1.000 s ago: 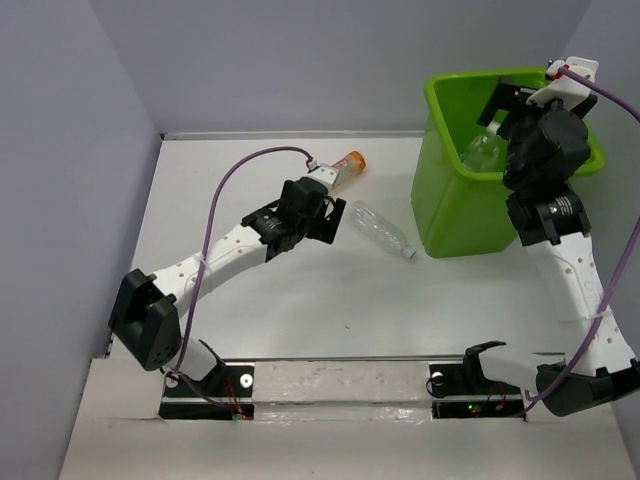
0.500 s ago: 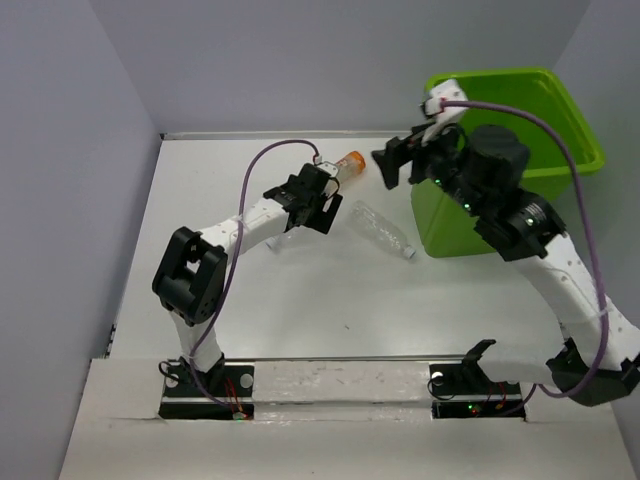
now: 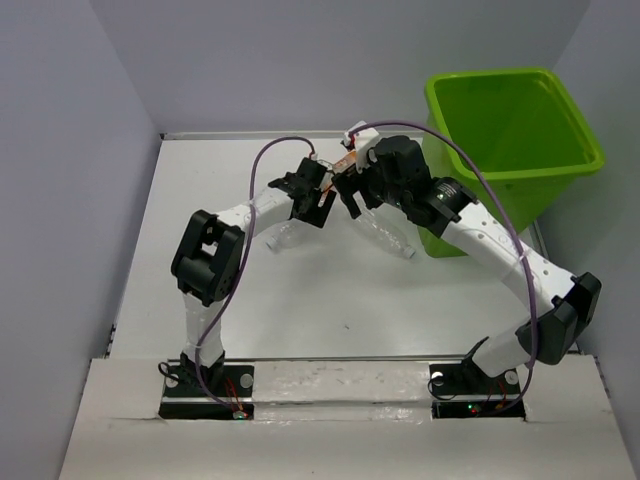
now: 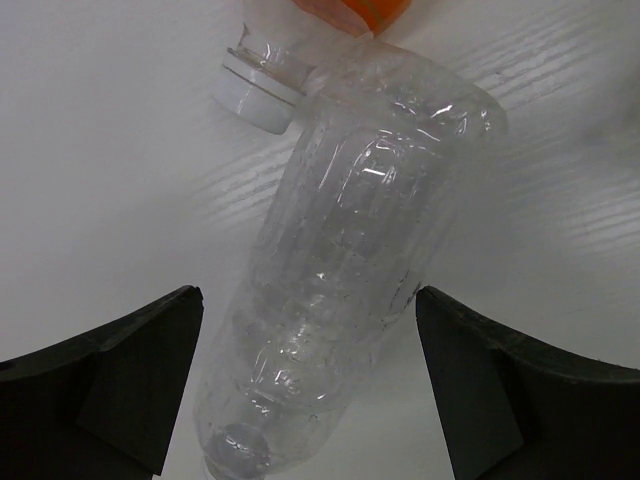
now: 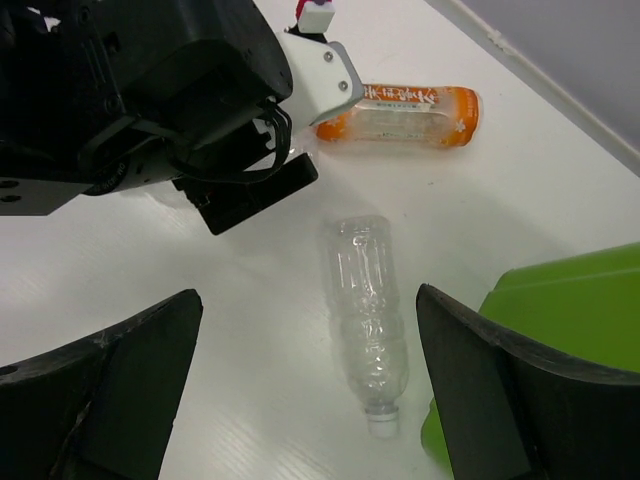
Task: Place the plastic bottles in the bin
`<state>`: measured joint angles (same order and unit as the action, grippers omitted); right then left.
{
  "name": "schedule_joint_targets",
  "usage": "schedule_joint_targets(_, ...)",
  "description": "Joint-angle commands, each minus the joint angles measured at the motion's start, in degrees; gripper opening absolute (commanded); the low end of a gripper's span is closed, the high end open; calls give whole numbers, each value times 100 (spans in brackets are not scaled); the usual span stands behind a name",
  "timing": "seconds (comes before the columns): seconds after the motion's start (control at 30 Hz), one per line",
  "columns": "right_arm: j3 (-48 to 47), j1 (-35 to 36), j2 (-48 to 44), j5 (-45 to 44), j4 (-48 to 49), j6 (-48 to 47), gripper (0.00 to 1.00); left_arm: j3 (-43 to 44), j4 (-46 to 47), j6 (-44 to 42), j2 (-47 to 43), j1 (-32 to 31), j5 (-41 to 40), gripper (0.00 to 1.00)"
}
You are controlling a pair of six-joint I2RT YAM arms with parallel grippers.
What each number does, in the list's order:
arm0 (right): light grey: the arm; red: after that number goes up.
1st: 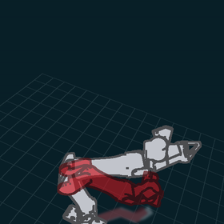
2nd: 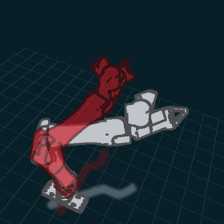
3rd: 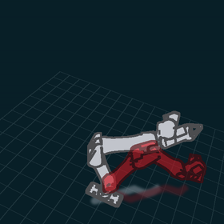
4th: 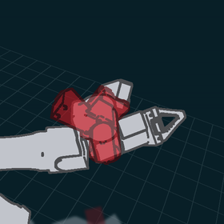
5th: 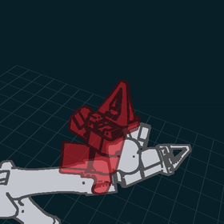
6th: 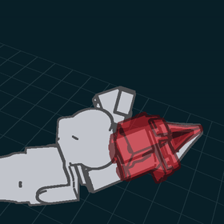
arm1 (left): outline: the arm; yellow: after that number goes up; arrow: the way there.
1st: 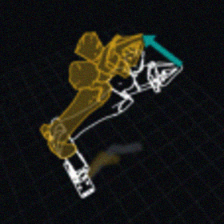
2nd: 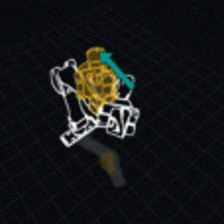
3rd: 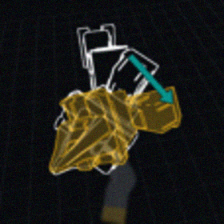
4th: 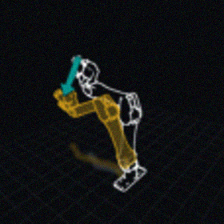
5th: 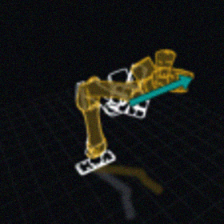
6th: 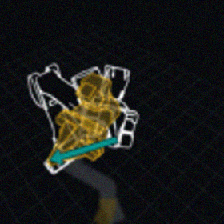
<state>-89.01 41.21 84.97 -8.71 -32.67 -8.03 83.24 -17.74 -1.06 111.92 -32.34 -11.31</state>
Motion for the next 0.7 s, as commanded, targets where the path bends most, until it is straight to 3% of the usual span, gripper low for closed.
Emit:
schedule_joint_targets(0.0, 59, -8, 212, -289, 374, 135, 93, 236, -353, -96, 268, 70, -143, 97)
schedule_joint_targets(0.23, 340, -684, 582, 519, 621, 338, 94, -211, -459, 297, -265, 96, -38, 71)
schedule_joint_targets(0.67, 473, -975, 1996, 274, 542, -49, 100, -1828, 236, 1301, -2533, 105, 876, 60)
